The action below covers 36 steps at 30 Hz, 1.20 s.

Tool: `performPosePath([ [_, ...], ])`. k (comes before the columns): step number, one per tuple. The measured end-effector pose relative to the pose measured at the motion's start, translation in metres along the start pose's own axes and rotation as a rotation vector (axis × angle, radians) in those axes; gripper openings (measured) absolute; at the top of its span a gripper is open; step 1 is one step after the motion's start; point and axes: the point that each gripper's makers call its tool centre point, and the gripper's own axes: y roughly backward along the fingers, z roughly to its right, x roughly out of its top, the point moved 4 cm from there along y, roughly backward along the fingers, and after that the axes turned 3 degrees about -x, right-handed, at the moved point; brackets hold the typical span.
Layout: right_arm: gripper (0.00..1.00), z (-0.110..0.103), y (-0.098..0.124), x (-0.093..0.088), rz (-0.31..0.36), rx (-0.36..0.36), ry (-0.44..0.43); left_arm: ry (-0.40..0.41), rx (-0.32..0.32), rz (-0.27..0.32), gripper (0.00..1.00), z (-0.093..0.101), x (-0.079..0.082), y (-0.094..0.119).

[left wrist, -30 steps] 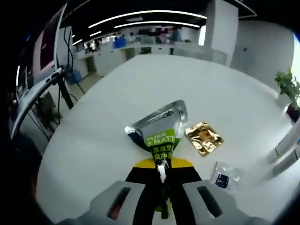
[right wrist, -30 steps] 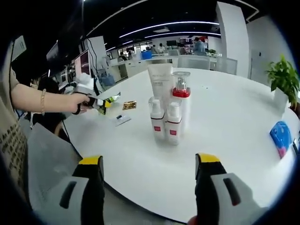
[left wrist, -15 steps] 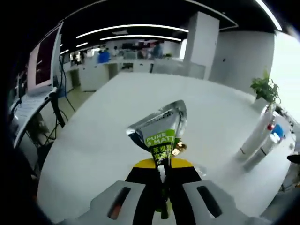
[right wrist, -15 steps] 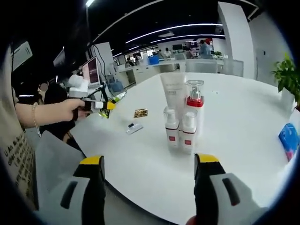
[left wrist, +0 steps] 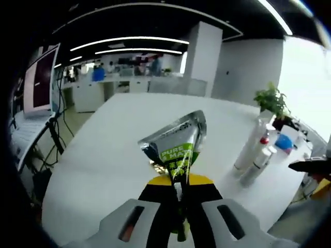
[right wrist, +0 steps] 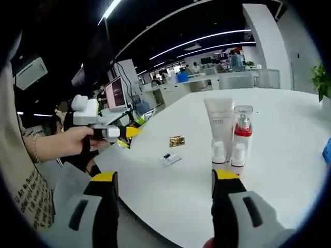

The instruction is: Arrange the skincare products in the storage area until every visible bottle or jar stands upright without overlapping.

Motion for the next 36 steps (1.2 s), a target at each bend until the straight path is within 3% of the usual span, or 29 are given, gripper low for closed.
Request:
performPosePath([
  [4,0.71,-0.013,-0.004,0.011,0.045,0.048,-0.022,-0.048,-0.05,0.032,0.03,0.016,0.009,0.012],
  [9,0.69,-0.025,-0.008,0.018,0.086,0.095,-0.075,-0.018,-0.146,0.054,0.03,0.036,0.012,0.025],
  [12,0.67,-0.032,-0.01,0.022,0.113,0.12,-0.115,0.004,-0.241,0.059,0.03,0.054,0.012,0.033],
  [21,0.62,-0.041,-0.018,0.044,0.222,0.181,-0.252,-0.05,-0.429,0.008,0.03,0.099,-0.001,0.055],
  [29,0.51,-0.04,-0.02,0.054,0.285,0.184,-0.339,-0.082,-0.493,0.002,0.04,0.119,-0.003,0.06],
  [36,0.26,-0.038,-0.017,0.052,0.302,0.178,-0.359,-0.097,-0.504,-0.01,0.04,0.125,-0.008,0.064],
])
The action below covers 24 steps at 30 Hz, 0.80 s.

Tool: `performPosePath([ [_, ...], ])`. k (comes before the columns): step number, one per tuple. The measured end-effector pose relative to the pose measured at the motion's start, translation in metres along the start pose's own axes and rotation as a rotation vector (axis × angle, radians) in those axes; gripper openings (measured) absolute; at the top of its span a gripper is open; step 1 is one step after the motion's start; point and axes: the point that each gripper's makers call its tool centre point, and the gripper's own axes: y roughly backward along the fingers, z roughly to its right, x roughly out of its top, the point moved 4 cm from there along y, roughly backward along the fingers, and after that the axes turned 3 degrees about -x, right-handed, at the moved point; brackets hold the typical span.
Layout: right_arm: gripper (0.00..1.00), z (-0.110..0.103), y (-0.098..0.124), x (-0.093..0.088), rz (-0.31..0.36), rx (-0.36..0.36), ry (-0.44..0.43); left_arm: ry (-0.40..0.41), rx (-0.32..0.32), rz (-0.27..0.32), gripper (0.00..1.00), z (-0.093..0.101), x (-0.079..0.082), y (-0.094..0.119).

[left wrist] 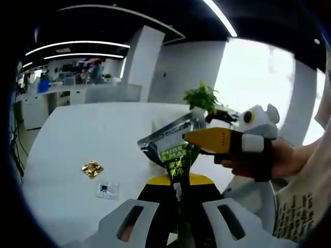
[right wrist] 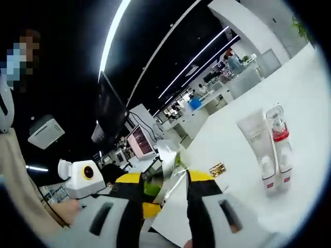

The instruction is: Arrange the skincare products in the storage area until every visible bottle or jar stands upright without overlapping.

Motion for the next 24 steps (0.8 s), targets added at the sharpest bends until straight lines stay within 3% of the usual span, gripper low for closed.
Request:
performPosePath([
  [4,0.16,-0.005,0.0,-0.005,-0.021,0.032,-0.068,-0.003,0.009,-0.005,0.08,0.002,-0.004,0.0],
  [9,0.1,-0.015,0.003,-0.007,-0.062,0.074,-0.041,-0.014,0.018,-0.017,0.16,0.005,-0.009,0.003],
  [16,0.05,-0.018,0.008,-0.007,-0.092,0.124,-0.042,0.036,0.035,0.002,0.38,0.002,-0.01,0.01],
  [24,0.04,-0.014,0.009,0.004,-0.087,0.149,-0.028,0.081,-0.039,0.003,0.51,0.006,-0.002,0.013],
])
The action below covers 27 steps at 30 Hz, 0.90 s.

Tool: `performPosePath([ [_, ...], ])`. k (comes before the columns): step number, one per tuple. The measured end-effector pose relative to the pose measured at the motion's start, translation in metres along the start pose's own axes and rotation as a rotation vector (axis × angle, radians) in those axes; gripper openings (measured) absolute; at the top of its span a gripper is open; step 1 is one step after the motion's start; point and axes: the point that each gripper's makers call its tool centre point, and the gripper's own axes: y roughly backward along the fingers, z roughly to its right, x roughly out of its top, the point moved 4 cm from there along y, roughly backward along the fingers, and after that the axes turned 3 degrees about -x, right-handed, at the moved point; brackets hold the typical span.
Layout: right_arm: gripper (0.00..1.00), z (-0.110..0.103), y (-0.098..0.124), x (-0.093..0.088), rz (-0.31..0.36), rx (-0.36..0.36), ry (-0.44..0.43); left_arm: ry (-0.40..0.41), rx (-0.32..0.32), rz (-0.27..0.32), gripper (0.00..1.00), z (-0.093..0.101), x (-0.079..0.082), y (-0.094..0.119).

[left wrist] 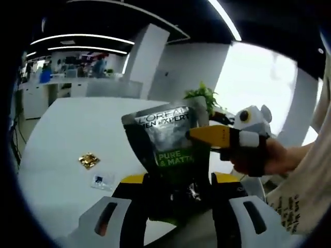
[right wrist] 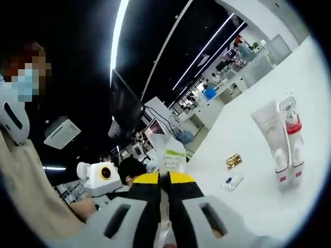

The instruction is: Arrange the skincare products in the storage area until every visible bottle or jar stands upright without overlapping.

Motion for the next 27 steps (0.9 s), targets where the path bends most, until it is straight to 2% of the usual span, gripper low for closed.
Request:
performPosePath([
  [5,0.03,0.001,0.004,0.009,0.002,0.038,-0.005,0.02,-0.033,0.017,0.63,-0.002,0.004,0.002],
  [6,0.03,0.001,0.004,0.011,0.001,0.049,-0.006,0.052,-0.055,0.026,0.65,-0.003,0.005,0.002],
  [8,0.04,-0.005,0.004,0.014,0.0,0.099,-0.021,0.08,-0.063,0.013,0.71,-0.009,0.002,0.003],
  [11,0.04,-0.015,0.005,0.02,-0.002,0.188,-0.052,0.094,-0.078,0.001,0.75,-0.016,-0.001,0.006],
  [14,0.03,-0.025,0.006,0.024,0.001,0.261,-0.082,0.206,-0.179,0.048,0.82,-0.011,0.005,0.008],
  [15,0.03,-0.027,0.006,0.025,-0.002,0.279,-0.085,0.225,-0.203,0.047,0.82,-0.01,0.005,0.009],
  [18,0.03,-0.034,0.006,0.025,-0.008,0.334,-0.112,0.211,-0.29,0.045,0.8,-0.003,0.006,0.011],
  [21,0.03,-0.039,0.005,0.027,-0.002,0.382,-0.164,0.271,-0.405,0.071,0.75,0.009,0.011,0.012],
  [23,0.03,-0.039,0.005,0.026,-0.004,0.379,-0.167,0.298,-0.478,0.095,0.66,0.017,0.015,0.014],
  [24,0.03,-0.038,0.004,0.026,-0.009,0.373,-0.167,0.305,-0.491,0.099,0.59,0.019,0.017,0.014],
  [27,0.04,-0.029,0.002,0.023,-0.02,0.325,-0.16,0.299,-0.481,0.115,0.39,0.016,0.019,0.013],
])
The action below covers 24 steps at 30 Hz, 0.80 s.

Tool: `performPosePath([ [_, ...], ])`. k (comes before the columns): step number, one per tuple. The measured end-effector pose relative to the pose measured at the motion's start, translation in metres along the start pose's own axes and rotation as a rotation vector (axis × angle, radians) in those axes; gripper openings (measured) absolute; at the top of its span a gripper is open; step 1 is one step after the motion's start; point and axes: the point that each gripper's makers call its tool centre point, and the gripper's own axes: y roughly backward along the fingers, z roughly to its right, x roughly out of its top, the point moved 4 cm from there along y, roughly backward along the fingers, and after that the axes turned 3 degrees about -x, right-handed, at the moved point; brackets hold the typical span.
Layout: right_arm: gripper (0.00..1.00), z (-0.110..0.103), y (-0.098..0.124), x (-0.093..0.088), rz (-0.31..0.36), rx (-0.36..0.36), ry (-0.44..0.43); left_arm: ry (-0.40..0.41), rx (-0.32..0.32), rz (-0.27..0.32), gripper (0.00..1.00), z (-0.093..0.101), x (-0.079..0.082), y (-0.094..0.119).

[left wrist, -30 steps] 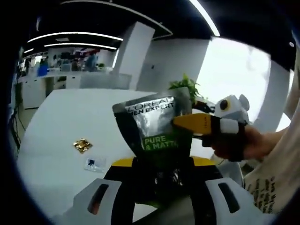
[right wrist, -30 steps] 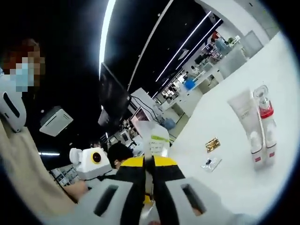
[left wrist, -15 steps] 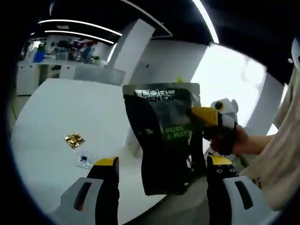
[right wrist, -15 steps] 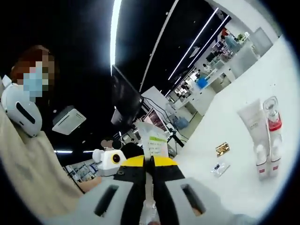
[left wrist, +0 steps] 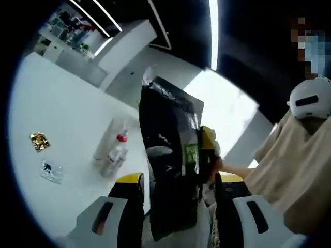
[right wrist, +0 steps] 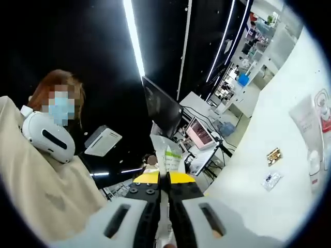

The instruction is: Arrange the skincare products in the storage area until every visible bottle or jar stands upright without overlapping.

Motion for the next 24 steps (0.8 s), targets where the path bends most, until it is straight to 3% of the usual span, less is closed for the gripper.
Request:
performPosePath([
  [3,0.04,0.005,0.002,0.001,0.006,-0.033,-0.005,0.001,0.004,0.0,0.23,-0.002,0.0,0.002],
  [11,0.04,0.02,0.008,-0.001,-0.002,-0.131,0.01,0.028,-0.004,0.015,0.01,0.002,0.0,0.004],
  [18,0.08,0.017,0.005,0.007,0.058,-0.106,0.027,0.088,-0.045,0.062,0.0,0.013,0.012,0.003],
  [24,0.24,0.016,0.003,-0.008,0.001,-0.102,0.0,0.143,-0.051,0.147,0.0,0.012,0.027,0.009],
])
